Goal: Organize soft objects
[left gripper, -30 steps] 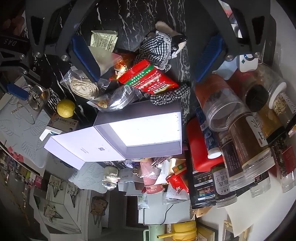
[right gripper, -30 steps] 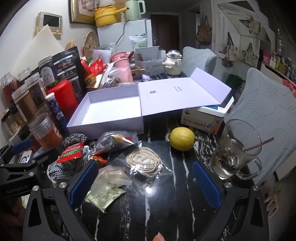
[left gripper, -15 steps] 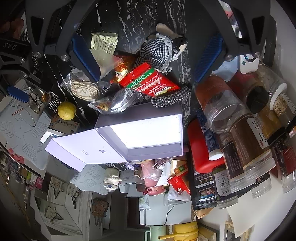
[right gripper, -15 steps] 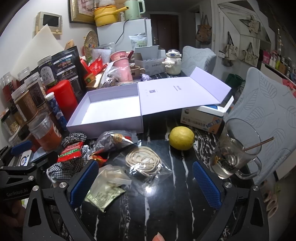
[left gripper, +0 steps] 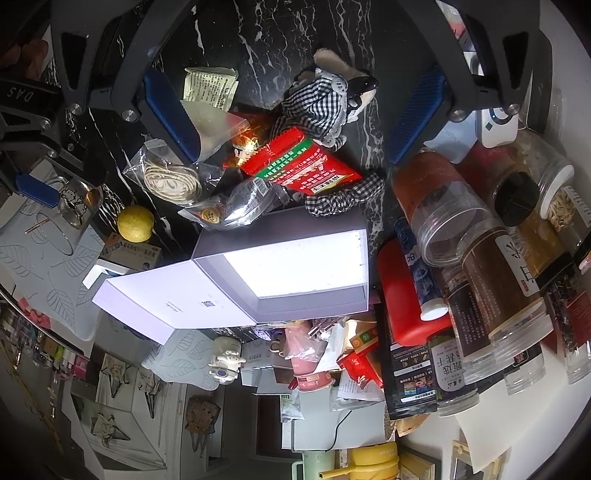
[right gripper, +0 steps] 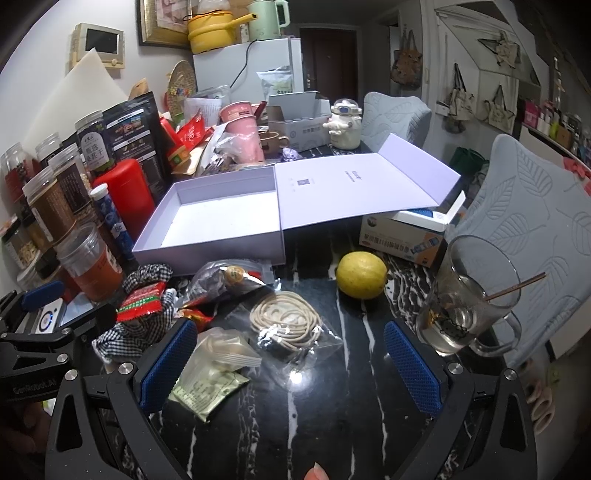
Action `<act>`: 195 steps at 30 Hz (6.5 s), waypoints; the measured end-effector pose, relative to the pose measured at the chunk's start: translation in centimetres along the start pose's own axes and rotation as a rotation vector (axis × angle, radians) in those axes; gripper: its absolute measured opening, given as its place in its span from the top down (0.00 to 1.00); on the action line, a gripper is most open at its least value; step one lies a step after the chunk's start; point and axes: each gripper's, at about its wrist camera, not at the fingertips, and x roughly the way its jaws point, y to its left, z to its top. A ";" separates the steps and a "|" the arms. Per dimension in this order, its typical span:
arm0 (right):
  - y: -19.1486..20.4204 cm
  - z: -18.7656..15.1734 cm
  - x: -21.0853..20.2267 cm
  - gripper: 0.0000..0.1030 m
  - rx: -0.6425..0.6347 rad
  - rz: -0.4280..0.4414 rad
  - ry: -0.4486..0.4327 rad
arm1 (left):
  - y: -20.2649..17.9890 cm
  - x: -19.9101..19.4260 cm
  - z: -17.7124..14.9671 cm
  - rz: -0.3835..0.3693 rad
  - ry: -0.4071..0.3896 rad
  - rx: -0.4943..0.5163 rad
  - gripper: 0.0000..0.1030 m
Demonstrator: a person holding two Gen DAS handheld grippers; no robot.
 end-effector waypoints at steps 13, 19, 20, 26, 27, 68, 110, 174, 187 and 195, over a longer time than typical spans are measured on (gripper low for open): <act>-0.3 -0.2 -0.1 0.00 0.001 -0.002 -0.003 | -0.1 -0.1 0.1 -0.004 -0.001 0.001 0.00; -0.3 -0.2 -0.1 0.00 0.001 -0.001 -0.002 | -0.2 -0.1 0.1 -0.005 0.001 0.000 0.00; -0.2 -0.1 -0.1 0.00 0.001 -0.001 -0.002 | -0.2 -0.1 0.1 -0.005 0.000 0.000 0.00; -0.3 -0.2 -0.1 0.00 0.000 -0.003 -0.005 | -0.3 -0.1 0.1 -0.009 0.001 0.001 0.00; -0.3 -0.2 -0.1 0.00 0.000 -0.002 -0.005 | -0.3 -0.1 0.1 -0.010 0.001 0.002 0.00; 1.0 -3.7 0.1 0.00 -0.011 0.104 0.046 | 2.4 -0.3 -4.2 -0.028 0.061 -0.074 0.00; -0.1 -5.0 4.6 0.00 0.004 0.151 0.142 | 2.0 5.1 -5.6 -0.136 0.105 0.028 0.57; 3.7 -3.8 8.1 0.00 -0.068 0.285 0.128 | 4.3 0.1 -5.7 -0.193 0.014 -0.105 0.59; 3.5 -4.4 8.7 0.23 -0.070 0.332 0.118 | 4.4 0.8 -5.8 -0.207 0.032 -0.119 0.59; 2.7 -4.9 7.6 0.36 -0.029 0.358 0.101 | 3.7 -0.1 -6.1 -0.206 0.019 -0.107 0.59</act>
